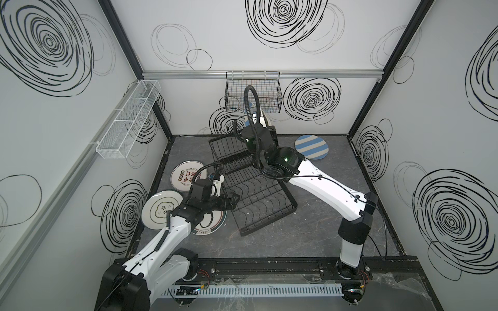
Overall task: Load plates into a dish rack
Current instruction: Place the plate on the dish rack.
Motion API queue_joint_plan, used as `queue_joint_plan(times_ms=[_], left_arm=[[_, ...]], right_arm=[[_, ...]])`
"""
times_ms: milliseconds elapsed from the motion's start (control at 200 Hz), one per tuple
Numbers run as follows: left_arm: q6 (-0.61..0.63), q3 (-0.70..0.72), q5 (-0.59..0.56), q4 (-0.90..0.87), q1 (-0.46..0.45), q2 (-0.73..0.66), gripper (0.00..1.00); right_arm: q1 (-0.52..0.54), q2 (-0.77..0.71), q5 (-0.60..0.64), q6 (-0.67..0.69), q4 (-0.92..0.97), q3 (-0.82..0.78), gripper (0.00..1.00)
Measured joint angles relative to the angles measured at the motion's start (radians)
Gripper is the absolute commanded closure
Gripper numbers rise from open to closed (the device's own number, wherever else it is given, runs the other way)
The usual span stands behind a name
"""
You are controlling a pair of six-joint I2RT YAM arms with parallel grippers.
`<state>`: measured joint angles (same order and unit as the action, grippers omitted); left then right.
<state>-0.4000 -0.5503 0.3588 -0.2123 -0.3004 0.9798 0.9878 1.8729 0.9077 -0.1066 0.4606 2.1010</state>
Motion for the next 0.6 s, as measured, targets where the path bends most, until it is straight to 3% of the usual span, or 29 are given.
queue_joint_plan(times_ms=[530, 600], left_arm=[[0.000, 0.000, 0.000, 0.000, -0.001, 0.000, 0.04], [0.000, 0.000, 0.000, 0.000, -0.001, 0.000, 0.04]], right_arm=[[-0.018, -0.017, -0.064, -0.079, 0.011, -0.105, 1.00], [-0.018, -0.017, -0.064, -0.081, 0.016, -0.105, 0.93]])
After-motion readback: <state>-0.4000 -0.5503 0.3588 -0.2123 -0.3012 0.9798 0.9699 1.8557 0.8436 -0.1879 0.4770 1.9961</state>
